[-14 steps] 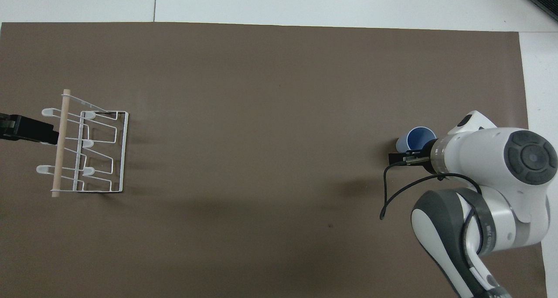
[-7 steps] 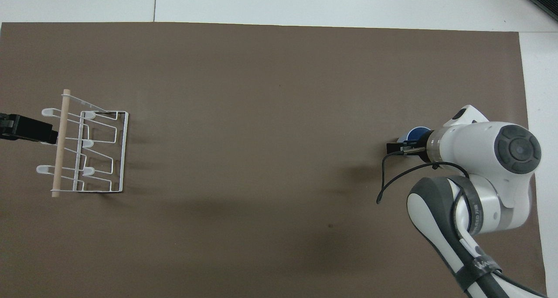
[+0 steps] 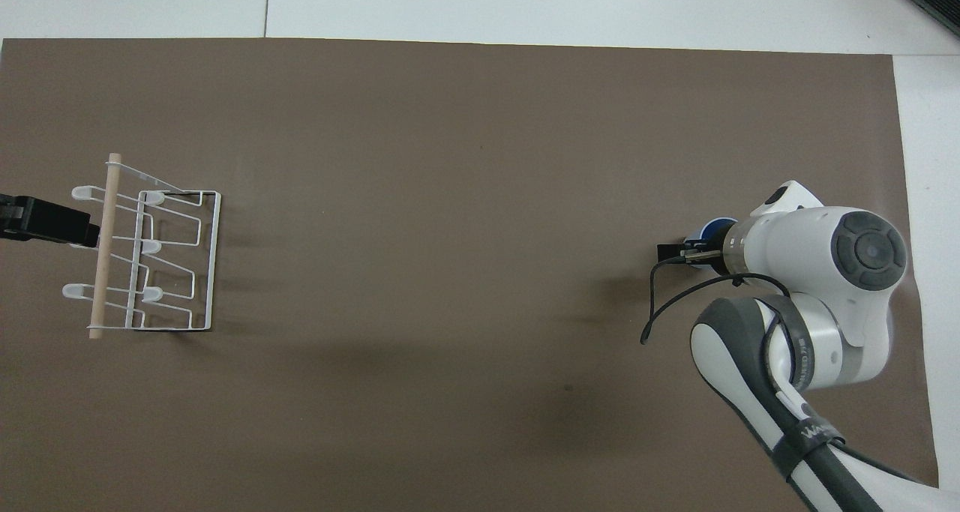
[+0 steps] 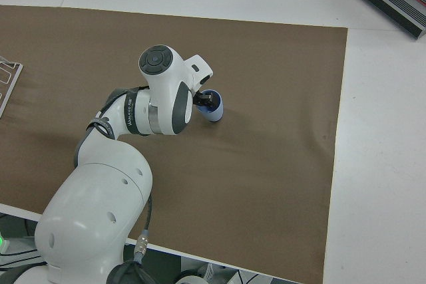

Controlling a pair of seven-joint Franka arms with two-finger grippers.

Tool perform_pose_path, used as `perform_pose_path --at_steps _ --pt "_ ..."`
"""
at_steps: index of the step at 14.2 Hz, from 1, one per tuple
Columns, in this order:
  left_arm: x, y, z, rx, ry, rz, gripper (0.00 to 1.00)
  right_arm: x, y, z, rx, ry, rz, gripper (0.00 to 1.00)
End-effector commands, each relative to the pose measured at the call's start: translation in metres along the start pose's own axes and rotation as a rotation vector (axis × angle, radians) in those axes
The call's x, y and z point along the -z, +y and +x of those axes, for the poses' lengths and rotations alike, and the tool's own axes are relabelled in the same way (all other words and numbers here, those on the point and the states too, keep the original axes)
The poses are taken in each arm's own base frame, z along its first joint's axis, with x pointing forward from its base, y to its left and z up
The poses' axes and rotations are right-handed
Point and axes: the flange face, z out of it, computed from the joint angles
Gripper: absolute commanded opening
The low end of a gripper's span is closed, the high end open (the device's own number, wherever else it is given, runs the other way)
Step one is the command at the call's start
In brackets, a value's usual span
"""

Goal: Hang cup on cup holder
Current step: 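Lower the right gripper onto the light-blue cup and grasp its rim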

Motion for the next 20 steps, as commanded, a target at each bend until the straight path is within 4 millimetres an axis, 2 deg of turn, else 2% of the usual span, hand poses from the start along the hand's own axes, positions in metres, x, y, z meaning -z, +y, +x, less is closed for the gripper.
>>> perform_pose_path --at_steps 1,2,3,4,6,7,9,18,20 --pt "0.001 -0.001 -0.005 0.002 0.013 0.011 1.0 -0.001 0.003 0.001 0.013 0.015 0.01 1.0" --pt "0.001 -0.001 -0.005 0.002 0.015 0.011 1.0 -0.001 0.004 0.001 0.015 0.015 0.01 0.97" --pt "0.0 0.0 -0.005 -0.001 0.012 0.011 1.0 -0.001 0.004 0.001 0.015 0.015 0.01 0.81" --pt "0.0 0.002 -0.005 -0.006 0.012 0.011 1.0 -0.001 0.003 0.001 0.018 0.013 0.01 0.61" --pt "0.0 0.001 -0.005 -0.003 0.01 0.011 1.0 -0.001 0.003 0.0 0.018 0.012 0.01 0.33" --pt "0.0 0.001 -0.006 -0.003 0.007 0.011 1.0 -0.001 0.003 0.0 0.018 0.01 0.01 0.2" --pt "0.0 0.001 -0.006 0.001 0.004 0.011 1.0 -0.001 0.003 0.0 0.018 0.007 0.01 0.0" --pt "-0.002 0.004 -0.007 -0.007 -0.005 0.01 1.0 0.001 0.004 0.003 0.016 0.01 0.01 0.0" --pt "-0.001 0.005 -0.007 -0.009 -0.004 0.01 1.0 0.011 0.003 0.01 0.023 0.01 0.004 0.0"
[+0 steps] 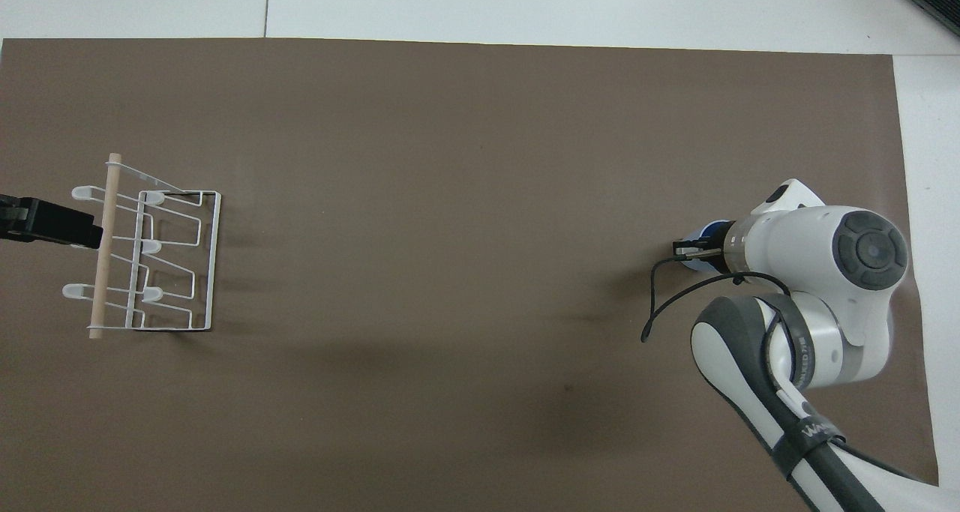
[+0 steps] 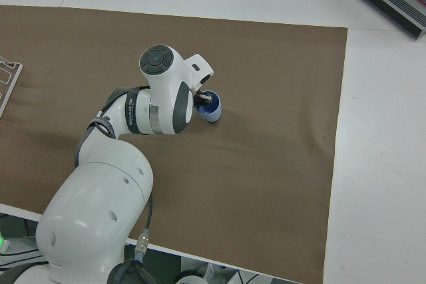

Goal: Hang cup on cup holder
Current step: 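Lower the right gripper onto the light-blue cup and grasp its rim, then lift the cup with the right gripper while the left gripper reaches toward it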

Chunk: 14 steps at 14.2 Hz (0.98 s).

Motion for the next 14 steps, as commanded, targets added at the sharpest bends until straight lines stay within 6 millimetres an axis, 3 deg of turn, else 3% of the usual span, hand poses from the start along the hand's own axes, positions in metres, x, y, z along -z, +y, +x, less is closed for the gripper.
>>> perform_pose_path --at_steps 1,5,12,14 --pt "0.001 0.003 -0.007 -0.005 0.001 0.01 1.0 0.017 0.001 0.013 0.024 -0.007 0.004 0.0" --pt "0.001 0.004 -0.007 -0.014 0.002 0.01 1.0 0.07 0.0 0.03 0.03 -0.072 -0.005 0.0" --pt "0.001 0.015 -0.005 -0.033 0.01 0.004 1.0 0.196 -0.006 0.029 0.076 -0.184 -0.02 0.0" --pt "0.001 0.019 -0.005 -0.038 0.008 0.004 1.0 0.217 -0.009 0.028 0.078 -0.201 -0.012 0.0"
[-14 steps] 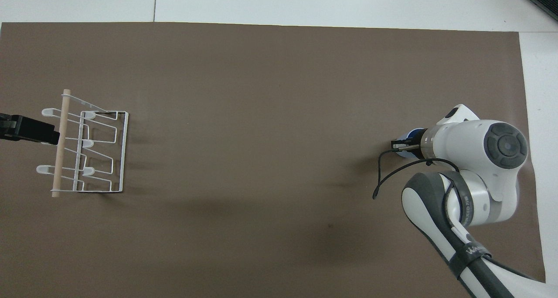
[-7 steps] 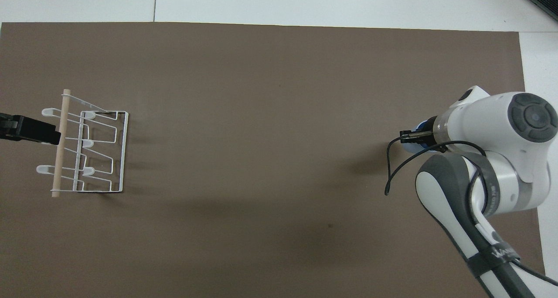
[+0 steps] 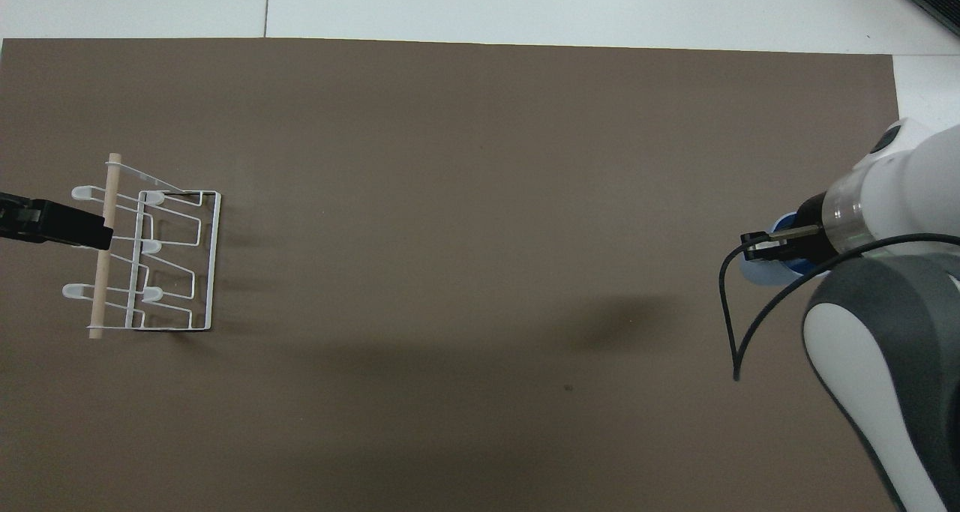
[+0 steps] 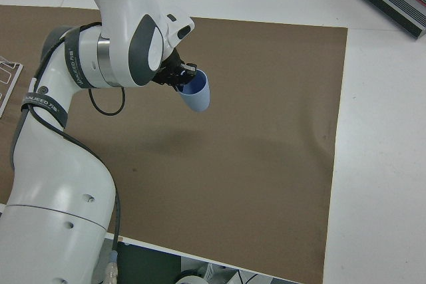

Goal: Hang cup on cup holder
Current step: 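Lift the cup with the right gripper while the left gripper reaches toward it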

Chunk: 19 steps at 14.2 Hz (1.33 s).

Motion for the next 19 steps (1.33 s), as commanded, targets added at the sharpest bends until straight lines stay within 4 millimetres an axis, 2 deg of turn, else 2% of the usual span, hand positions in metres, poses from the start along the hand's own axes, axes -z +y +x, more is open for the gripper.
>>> perform_pose_path --at_steps 1,3,7,8,12,13,17,19 --pt "0.001 0.01 -0.006 -0.02 0.009 0.005 1.0 0.022 -0.002 -0.001 0.028 -0.013 0.024 0.0" --pt "0.001 0.011 -0.006 -0.022 0.008 0.005 1.0 0.024 -0.013 0.0 0.038 0.0 0.062 0.0" --pt "0.001 0.017 -0.005 -0.034 0.008 0.004 1.0 0.032 -0.038 0.007 0.028 0.067 0.287 0.0" --pt "0.001 0.019 -0.005 -0.037 0.008 -0.008 1.0 0.034 -0.051 0.009 0.033 0.089 0.338 0.0" --pt "-0.002 0.024 -0.006 -0.088 0.005 -0.037 1.0 0.041 -0.117 0.008 0.056 0.148 0.487 0.0" --pt "-0.003 0.028 -0.007 -0.139 0.004 -0.037 1.0 0.041 -0.133 0.006 0.025 0.145 0.52 0.0" --pt "-0.004 0.041 -0.008 -0.327 0.015 -0.052 1.0 0.046 -0.222 -0.009 -0.189 0.148 0.673 0.0" --pt "-0.006 0.045 -0.008 -0.453 0.022 -0.05 1.0 0.055 -0.244 -0.014 -0.301 0.114 0.78 0.0"
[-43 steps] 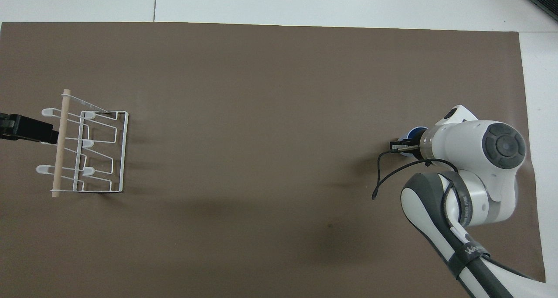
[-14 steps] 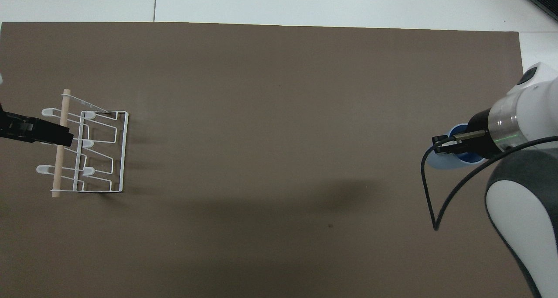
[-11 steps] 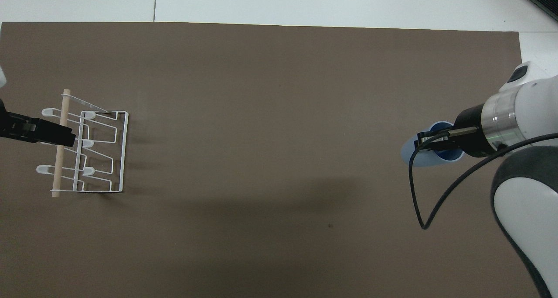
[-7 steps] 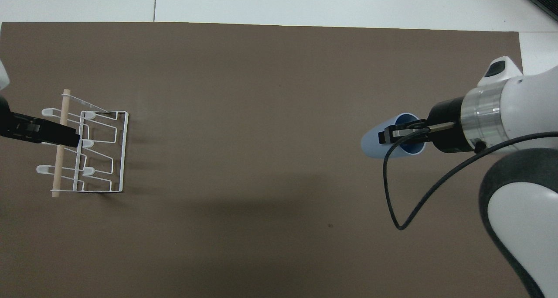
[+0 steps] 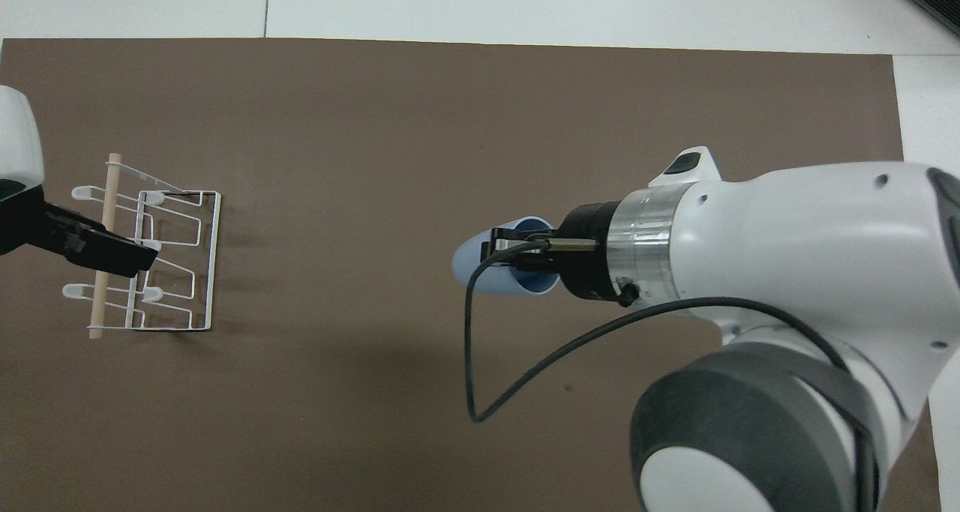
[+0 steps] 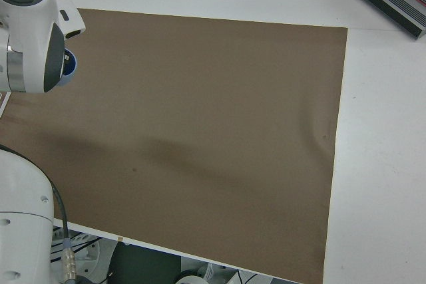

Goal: Hang cup on cup holder
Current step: 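Lift the cup with the right gripper while the left gripper reaches toward it, then close the left gripper on the cup base held by the right gripper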

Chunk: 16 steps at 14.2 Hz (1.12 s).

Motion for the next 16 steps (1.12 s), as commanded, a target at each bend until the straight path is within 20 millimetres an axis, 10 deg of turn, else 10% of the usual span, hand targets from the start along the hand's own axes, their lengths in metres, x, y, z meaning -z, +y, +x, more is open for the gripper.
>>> perform_pose_path --at_steps 1,6,10,16 --pt "-0.006 0.01 -0.006 -0.193 0.029 0.005 1.0 -0.004 -0.019 -0.009 -0.161 0.006 0.145 0.0" --pt "-0.02 0.034 -0.003 -0.605 0.045 0.023 1.0 -0.013 -0.063 -0.029 -0.449 0.014 0.422 0.0" --pt "-0.019 0.075 0.009 -0.825 0.06 0.038 1.0 -0.013 -0.07 -0.033 -0.646 -0.014 0.538 0.0" --pt "-0.016 0.081 0.011 -0.98 0.15 -0.05 1.0 -0.012 -0.07 -0.034 -0.709 -0.032 0.573 0.0"
